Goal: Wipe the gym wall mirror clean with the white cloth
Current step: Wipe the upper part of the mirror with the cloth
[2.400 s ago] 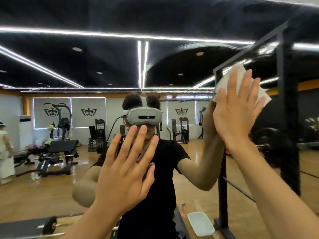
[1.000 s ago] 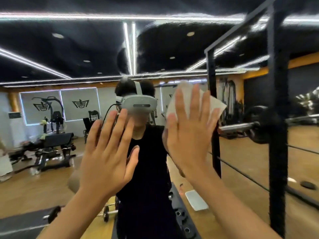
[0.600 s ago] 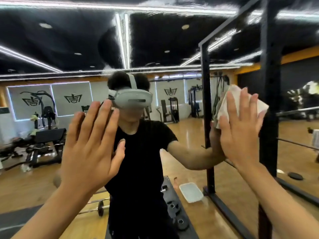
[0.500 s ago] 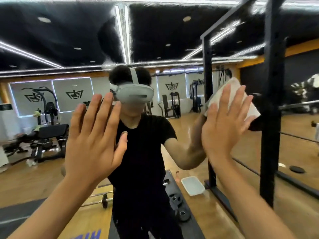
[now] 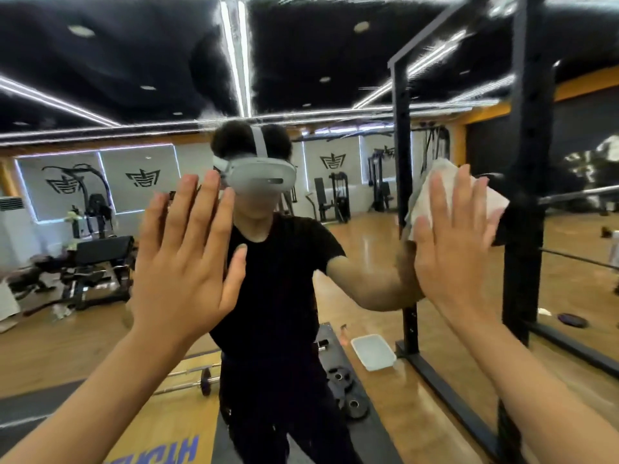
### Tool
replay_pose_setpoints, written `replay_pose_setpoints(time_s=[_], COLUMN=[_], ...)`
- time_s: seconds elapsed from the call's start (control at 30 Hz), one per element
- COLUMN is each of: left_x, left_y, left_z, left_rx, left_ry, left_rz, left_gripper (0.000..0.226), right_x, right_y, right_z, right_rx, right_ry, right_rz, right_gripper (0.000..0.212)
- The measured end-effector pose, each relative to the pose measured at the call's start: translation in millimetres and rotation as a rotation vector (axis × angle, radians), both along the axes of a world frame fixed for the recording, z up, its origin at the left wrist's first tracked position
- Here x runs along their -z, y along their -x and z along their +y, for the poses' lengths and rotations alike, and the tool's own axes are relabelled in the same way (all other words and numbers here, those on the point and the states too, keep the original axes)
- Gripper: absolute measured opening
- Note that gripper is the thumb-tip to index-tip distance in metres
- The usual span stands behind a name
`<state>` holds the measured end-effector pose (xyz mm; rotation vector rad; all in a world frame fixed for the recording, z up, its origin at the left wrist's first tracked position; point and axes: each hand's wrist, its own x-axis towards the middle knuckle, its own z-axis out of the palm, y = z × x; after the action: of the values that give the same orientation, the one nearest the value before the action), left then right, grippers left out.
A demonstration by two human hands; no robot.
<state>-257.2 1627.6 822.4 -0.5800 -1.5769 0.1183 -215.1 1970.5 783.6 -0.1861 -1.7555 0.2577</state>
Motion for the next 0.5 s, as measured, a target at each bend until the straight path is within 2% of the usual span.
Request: replay_pose_setpoints(time_s=[0.07, 0.13, 0.2, 0.27, 0.37, 0.43, 0.5], left_x=[0, 1, 0, 0, 1, 3, 4], left_y=[0, 1, 0, 0, -2, -2, 0], left_z=[0, 0, -1, -1, -3, 0, 0], left_rx=[0.004, -0.001, 0.002, 0.002, 0.001, -0.009, -0.020], left_ry=[-0.001, -0.003, -0.001, -0.002, 0.005, 0.007, 0.008], left_rz=[-0.001, -0.009, -0.018, -0.025, -0.029, -0.032, -0.029], left_gripper=[0.069, 0.069, 0.068, 0.068, 0.069, 0.070, 0.071], right_x=[-17, -26, -14, 14, 36, 23, -19], right_y=[7, 14, 14, 8, 5, 3, 5], right_z=[-27, -79, -139, -175, -140, -106, -91], right_rx=[0.044, 0.060, -0.013, -0.129, -0.182, -0.162, -0.123], right_ry=[0.316, 0.434, 0.301, 0.019, -0.379, -0.430, -0.322], right_rz=[0.083, 0.088, 0.044, -0.043, -0.087, -0.086, -0.048], right_gripper=[0.057, 0.059, 0.061, 0.061, 0.060, 0.058, 0.058])
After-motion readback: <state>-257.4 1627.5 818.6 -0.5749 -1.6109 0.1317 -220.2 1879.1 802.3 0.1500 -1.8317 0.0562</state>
